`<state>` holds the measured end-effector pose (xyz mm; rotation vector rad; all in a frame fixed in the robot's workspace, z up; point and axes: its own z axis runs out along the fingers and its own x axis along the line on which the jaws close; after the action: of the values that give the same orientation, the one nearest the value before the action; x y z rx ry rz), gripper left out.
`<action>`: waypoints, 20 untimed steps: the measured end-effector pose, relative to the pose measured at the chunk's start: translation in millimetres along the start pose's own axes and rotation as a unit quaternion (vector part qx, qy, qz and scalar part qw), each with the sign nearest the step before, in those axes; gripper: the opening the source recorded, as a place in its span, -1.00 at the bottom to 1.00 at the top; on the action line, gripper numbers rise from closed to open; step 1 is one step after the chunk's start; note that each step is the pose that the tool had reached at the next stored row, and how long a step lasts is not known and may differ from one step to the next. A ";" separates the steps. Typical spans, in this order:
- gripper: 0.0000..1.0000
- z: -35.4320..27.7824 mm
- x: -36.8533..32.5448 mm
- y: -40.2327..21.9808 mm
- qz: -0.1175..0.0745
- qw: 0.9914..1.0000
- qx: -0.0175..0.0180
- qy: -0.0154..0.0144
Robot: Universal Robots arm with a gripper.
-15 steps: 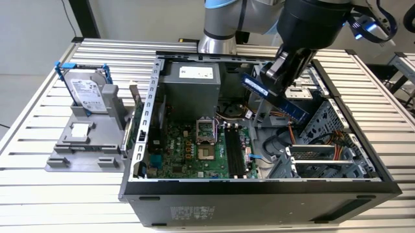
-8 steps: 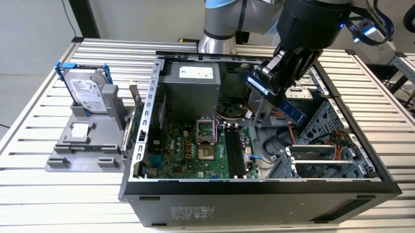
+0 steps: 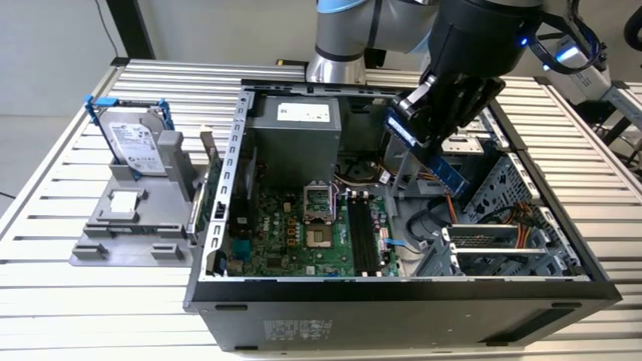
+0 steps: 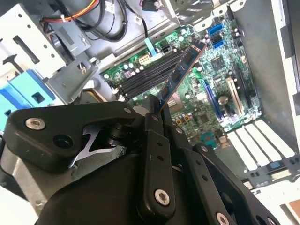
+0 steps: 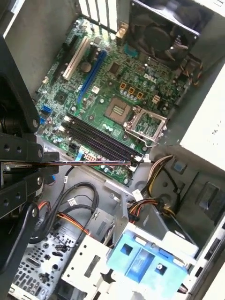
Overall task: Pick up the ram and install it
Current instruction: 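Pick up the ram and move it above insertion slot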
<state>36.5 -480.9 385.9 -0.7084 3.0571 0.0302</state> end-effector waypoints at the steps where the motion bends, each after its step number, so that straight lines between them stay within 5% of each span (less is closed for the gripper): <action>1: -1.00 0.1 0.0 0.0 0.009 1.000 0.000 0.000; 6: -1.00 0.5 0.0 0.0 0.053 0.999 0.000 -0.001; 11: -1.00 0.9 0.0 0.0 0.098 0.995 0.001 -0.002; 15: -1.00 1.3 0.0 0.0 0.133 0.991 0.001 -0.002; 20: -1.00 1.8 0.0 0.0 0.176 0.984 0.001 -0.003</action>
<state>36.5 -480.9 384.1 -0.1588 3.1307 0.0287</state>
